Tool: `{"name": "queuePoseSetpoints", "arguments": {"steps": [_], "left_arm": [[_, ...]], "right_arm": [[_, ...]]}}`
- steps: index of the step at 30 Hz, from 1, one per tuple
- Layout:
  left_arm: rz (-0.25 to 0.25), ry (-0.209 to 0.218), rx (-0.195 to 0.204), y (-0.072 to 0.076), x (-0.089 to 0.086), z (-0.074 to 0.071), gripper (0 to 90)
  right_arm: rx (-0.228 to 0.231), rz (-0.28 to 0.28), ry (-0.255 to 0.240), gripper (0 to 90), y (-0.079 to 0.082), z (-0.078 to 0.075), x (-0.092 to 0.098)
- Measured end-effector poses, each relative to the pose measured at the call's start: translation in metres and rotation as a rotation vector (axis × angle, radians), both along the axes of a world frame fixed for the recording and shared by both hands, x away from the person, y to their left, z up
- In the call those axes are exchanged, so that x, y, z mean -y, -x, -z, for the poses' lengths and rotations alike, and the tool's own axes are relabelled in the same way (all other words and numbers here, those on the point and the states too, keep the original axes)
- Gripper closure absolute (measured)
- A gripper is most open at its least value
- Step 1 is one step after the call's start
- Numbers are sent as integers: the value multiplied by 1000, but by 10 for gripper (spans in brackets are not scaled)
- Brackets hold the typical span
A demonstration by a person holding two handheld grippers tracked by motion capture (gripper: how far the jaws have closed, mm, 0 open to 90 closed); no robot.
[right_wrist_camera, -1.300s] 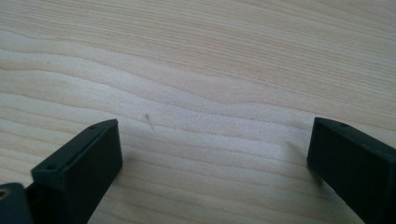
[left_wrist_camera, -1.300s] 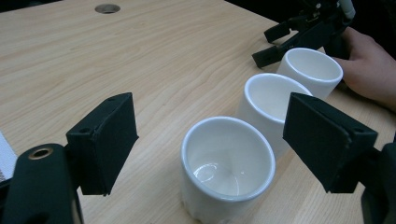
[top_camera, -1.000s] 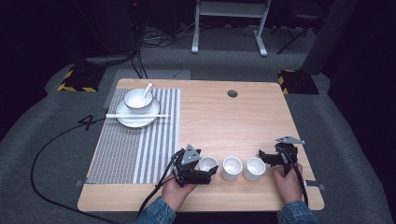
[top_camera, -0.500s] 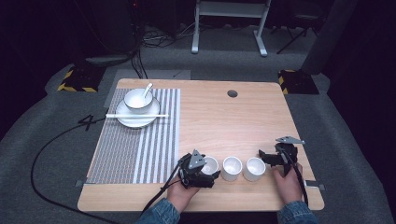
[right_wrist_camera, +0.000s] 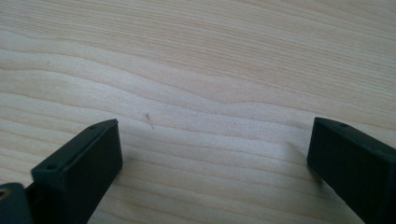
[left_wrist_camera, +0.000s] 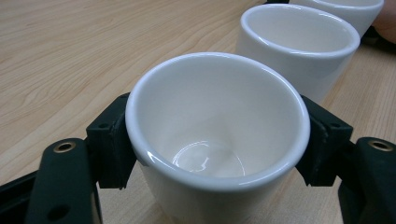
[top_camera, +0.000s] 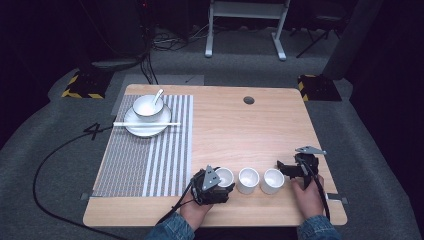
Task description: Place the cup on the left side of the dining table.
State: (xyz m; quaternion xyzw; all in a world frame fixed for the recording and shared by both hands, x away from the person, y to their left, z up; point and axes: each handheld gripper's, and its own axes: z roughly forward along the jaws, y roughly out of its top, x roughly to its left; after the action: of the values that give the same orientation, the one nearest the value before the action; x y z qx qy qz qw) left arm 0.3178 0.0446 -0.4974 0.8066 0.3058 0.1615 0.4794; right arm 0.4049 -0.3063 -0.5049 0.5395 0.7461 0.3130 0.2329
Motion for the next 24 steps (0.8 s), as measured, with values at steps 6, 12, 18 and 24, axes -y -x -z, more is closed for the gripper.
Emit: {"name": "queuePoseSetpoints", "arguments": {"steps": [6, 12, 18, 24], "left_arm": [[-1, -2, 1, 0, 0, 0, 274], [-5, -7, 7, 1, 1, -1, 274], [-7, -30, -10, 0, 1, -10, 275], [13, -81, 15, 1, 0, -23, 275]], "right_arm": [[0, 0, 0, 31, 0, 0, 0], [0, 0, 0, 31, 0, 0, 0], [0, 1, 0, 31, 0, 0, 0], [0, 0, 0, 31, 0, 0, 0]]}}
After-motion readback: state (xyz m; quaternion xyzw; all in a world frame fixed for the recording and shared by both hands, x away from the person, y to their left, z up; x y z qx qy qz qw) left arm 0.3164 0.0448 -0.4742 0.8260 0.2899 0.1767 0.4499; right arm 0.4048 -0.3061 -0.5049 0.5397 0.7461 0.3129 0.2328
